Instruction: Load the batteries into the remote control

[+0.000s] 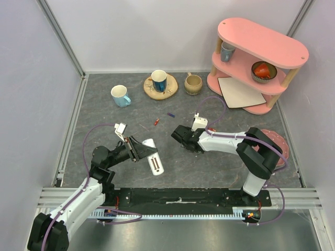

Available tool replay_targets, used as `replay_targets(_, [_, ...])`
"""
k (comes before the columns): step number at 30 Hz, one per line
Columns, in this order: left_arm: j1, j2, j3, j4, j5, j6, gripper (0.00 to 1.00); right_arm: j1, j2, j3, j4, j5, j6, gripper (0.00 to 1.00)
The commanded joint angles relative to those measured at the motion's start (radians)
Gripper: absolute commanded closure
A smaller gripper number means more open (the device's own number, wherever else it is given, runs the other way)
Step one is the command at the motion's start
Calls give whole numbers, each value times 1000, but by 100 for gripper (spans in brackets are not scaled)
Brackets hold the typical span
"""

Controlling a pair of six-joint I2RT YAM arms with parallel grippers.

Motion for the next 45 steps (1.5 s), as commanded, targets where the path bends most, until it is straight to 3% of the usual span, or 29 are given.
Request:
replay_targets(1, [3, -10, -5, 31, -12, -6, 98, -12, 8, 3, 17, 9, 24, 31])
replay_targets(21, [3, -14, -10, 33, -12, -9, 98, -12, -42, -60, 77, -19, -23, 56])
replay_targets(28, [3, -17, -10, 33, -7, -12, 98, -11, -154, -54, 132, -51, -387, 66])
replay_targets(36, [5, -16, -7, 39, -15, -10, 98, -11, -251, -13, 175, -203, -1013, 71])
replay_targets(45, [5, -33, -2, 27, -16, -10, 98, -11, -269, -72, 249, -393, -1333, 70])
